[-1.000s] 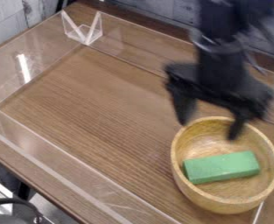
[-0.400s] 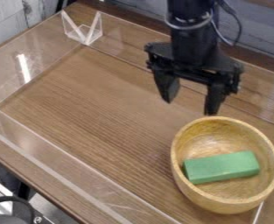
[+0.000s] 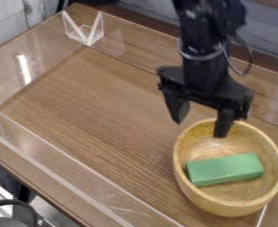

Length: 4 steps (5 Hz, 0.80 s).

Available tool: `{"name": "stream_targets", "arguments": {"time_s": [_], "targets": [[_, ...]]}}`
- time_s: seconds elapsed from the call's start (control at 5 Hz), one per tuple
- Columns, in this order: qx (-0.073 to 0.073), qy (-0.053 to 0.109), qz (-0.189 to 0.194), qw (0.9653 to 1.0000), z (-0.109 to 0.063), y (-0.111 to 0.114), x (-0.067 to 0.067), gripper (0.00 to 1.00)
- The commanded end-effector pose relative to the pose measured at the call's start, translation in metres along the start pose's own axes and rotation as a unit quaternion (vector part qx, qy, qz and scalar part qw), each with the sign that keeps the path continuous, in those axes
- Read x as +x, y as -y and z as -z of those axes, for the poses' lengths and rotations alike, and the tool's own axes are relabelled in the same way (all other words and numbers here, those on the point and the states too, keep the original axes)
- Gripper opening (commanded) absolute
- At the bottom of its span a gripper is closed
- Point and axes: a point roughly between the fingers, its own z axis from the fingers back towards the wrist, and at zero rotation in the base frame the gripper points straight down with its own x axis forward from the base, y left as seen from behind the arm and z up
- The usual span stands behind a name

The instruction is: Put the green block in the brown bowl

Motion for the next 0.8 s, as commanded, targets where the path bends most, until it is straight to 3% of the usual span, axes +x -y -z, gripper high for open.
{"name": "stream_targets", "arguments": {"time_s": [0.0,0.6], "targets": [[-0.003,0.017,0.005,0.9998,-0.002,0.002,0.007,1.0],[-0.008,0.012,0.007,0.9999,0.027,0.003,0.006,1.0]]}}
